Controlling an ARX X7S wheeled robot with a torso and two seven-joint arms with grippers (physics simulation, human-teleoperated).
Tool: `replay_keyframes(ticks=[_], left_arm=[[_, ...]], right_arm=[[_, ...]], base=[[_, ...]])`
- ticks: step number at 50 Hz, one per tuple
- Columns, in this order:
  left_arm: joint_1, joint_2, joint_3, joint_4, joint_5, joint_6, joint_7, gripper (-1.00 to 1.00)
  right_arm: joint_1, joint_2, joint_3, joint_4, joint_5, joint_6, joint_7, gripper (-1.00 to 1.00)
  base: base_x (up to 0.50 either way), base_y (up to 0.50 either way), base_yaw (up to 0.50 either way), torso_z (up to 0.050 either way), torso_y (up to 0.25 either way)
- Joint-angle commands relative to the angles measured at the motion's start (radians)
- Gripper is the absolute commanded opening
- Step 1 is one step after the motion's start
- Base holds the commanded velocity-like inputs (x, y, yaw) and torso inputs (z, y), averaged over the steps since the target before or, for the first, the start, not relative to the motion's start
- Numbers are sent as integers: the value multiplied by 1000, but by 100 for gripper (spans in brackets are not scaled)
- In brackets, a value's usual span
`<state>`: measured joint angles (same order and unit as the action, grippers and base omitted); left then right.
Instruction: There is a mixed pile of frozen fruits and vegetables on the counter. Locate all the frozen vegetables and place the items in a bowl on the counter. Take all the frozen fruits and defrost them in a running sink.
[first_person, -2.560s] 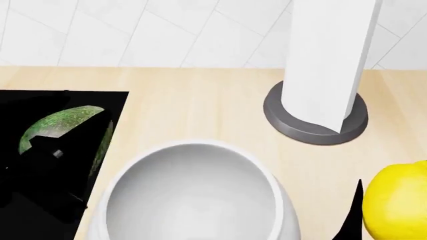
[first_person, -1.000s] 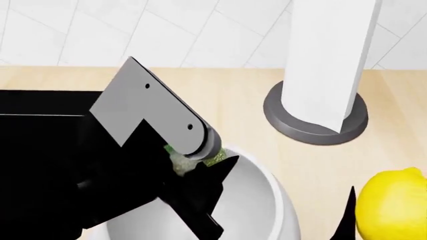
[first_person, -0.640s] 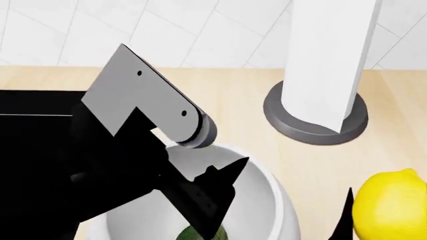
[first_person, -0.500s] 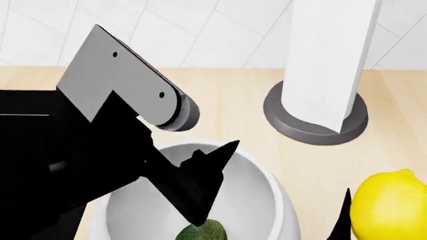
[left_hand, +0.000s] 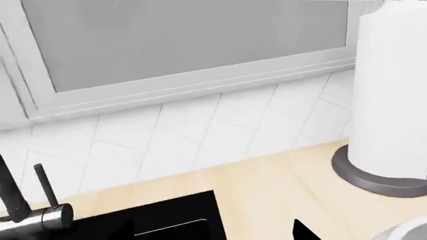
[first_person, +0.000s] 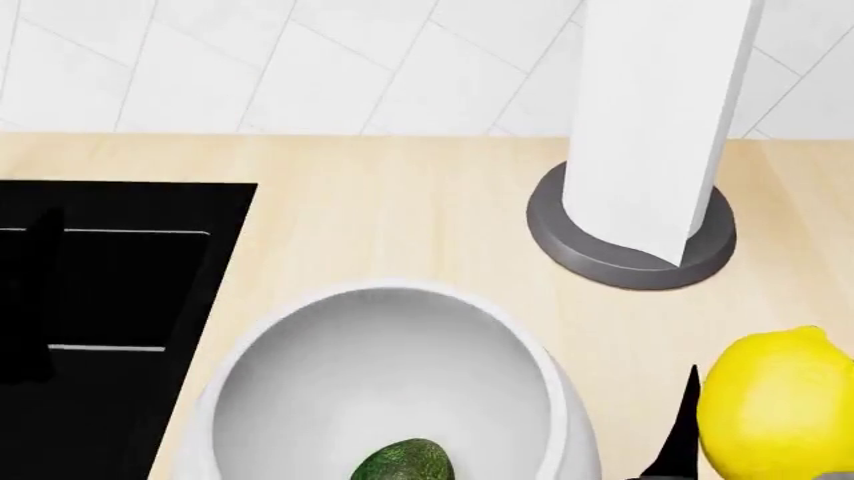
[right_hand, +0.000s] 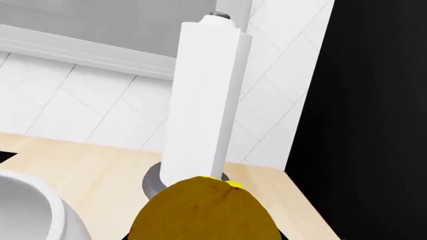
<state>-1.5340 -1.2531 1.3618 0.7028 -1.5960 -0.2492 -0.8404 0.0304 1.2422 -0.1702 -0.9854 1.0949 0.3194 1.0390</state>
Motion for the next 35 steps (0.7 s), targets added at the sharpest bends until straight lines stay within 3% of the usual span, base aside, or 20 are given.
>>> replay_keyframes(ticks=[1,4,8,15,28,31,35], left_arm=[[223,-254,81,123,256,237,-34,100],[254,-285,107,126,291,268,-26,100],[289,-264,137,121,329,283,-19,100],[348,-295,184,100,364,382,-6,100],[368,-225,196,51,377,387,-14,100],[358,-267,187,63,356,390,9,100],[372,-258,196,46,372,414,5,100]], right_arm=[[211,-6,6,4,104,109,-34,-100],[435,-33,-70,45,221,262,-76,-100],[756,-71,-152,78,398,473,-87,-100],[1105,-167,-205,229,641,610,-115,-100],[1299,-354,-318,420,926,646,-167,-100],[1294,-388,-345,426,932,653,-174,-100],[1291,-450,-370,439,947,636,-178,-100]], base=[[0,0,0,0,0],[0,0,0,0,0],[0,0,0,0,0],[0,0,0,0,0],[0,0,0,0,0],[0,0,0,0,0],[0,0,0,0,0]])
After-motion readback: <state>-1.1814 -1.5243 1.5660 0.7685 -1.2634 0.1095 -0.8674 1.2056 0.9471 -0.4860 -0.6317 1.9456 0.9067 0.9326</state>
